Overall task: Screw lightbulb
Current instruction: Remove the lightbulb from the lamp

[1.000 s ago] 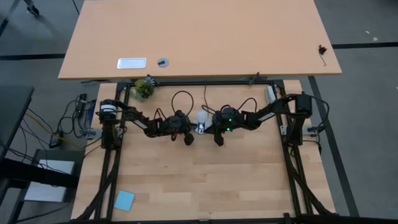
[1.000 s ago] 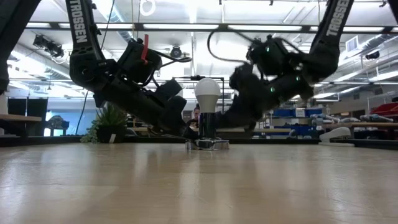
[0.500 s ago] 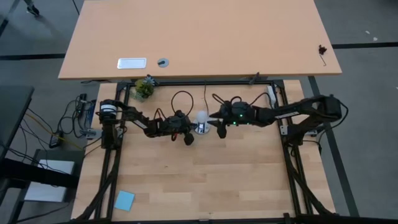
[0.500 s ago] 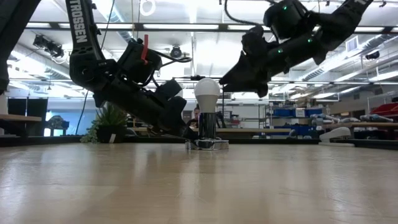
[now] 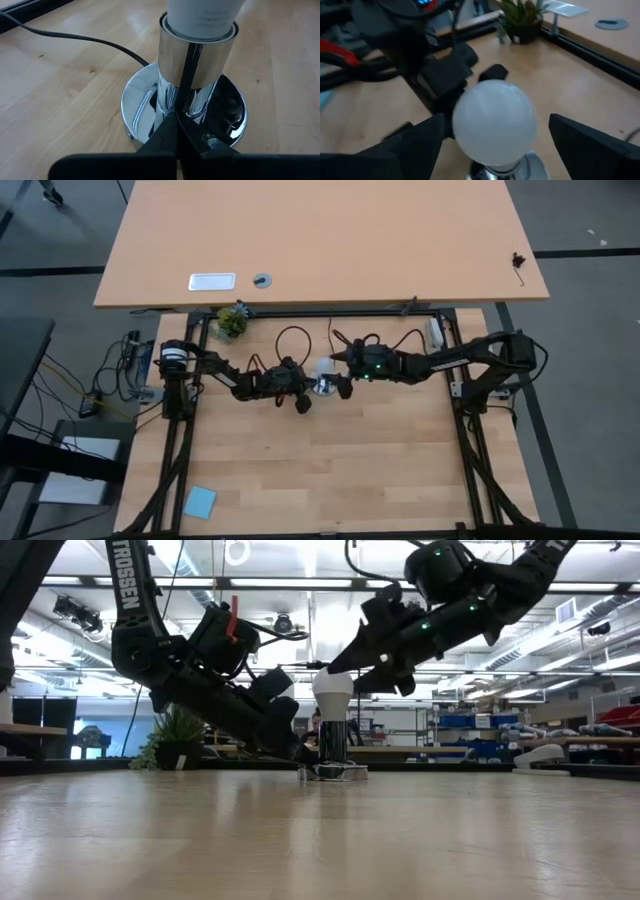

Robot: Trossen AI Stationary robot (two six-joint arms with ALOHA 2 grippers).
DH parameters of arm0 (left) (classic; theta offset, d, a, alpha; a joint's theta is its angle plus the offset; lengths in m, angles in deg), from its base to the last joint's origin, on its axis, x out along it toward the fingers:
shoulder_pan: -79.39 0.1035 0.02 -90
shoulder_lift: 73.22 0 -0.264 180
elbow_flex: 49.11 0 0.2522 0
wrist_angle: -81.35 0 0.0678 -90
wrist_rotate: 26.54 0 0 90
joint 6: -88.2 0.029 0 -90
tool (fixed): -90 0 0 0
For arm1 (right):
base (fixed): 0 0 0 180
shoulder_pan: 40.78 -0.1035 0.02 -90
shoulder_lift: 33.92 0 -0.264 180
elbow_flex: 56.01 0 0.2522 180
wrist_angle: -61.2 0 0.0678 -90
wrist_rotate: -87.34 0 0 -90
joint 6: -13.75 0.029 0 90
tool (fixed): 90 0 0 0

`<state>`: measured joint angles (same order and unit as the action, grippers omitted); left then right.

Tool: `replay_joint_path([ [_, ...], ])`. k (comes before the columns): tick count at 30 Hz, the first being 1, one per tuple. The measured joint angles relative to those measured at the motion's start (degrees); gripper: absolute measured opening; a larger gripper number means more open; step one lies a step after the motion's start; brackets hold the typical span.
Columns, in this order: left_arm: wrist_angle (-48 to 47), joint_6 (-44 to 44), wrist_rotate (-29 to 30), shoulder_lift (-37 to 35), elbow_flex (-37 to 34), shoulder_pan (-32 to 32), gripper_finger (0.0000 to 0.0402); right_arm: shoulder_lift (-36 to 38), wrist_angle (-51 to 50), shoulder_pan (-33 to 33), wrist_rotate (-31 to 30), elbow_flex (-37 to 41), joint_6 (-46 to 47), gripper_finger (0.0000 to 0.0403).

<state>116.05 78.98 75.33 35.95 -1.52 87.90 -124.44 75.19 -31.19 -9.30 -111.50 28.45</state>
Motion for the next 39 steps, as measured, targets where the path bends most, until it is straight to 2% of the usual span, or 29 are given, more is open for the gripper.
replay_joint_path([
  [6,0.0,0.0,0.0,0.0,0.0,0.0,0.0003,-2.3,-2.5,-0.4,-4.3,-2.6,-1.7,0.0371],
  [14,-0.1,0.0,0.1,0.0,0.0,0.0,0.0003,-3.2,-2.7,-0.5,-3.4,-3.7,-2.8,0.0332],
  [22,0.0,0.0,-0.1,0.0,0.0,0.0,0.0003,-3.3,-3.4,-0.4,3.6,-3.6,-14.2,0.029],
  [28,0.0,0.0,-0.8,0.0,0.0,0.0,0.0003,-3.2,-3.3,1.9,12.5,-3.6,-24.7,0.0293],
  [34,-0.1,-0.2,-1.0,0.0,0.0,0.0,0.0003,-3.2,-3.7,4.5,14.9,-3.6,-19.8,0.0303],
  [39,-0.2,-0.2,-1.1,0.1,0.0,0.0,0.0003,-3.1,-3.8,4.7,12.0,-3.6,-13.1,0.0322],
])
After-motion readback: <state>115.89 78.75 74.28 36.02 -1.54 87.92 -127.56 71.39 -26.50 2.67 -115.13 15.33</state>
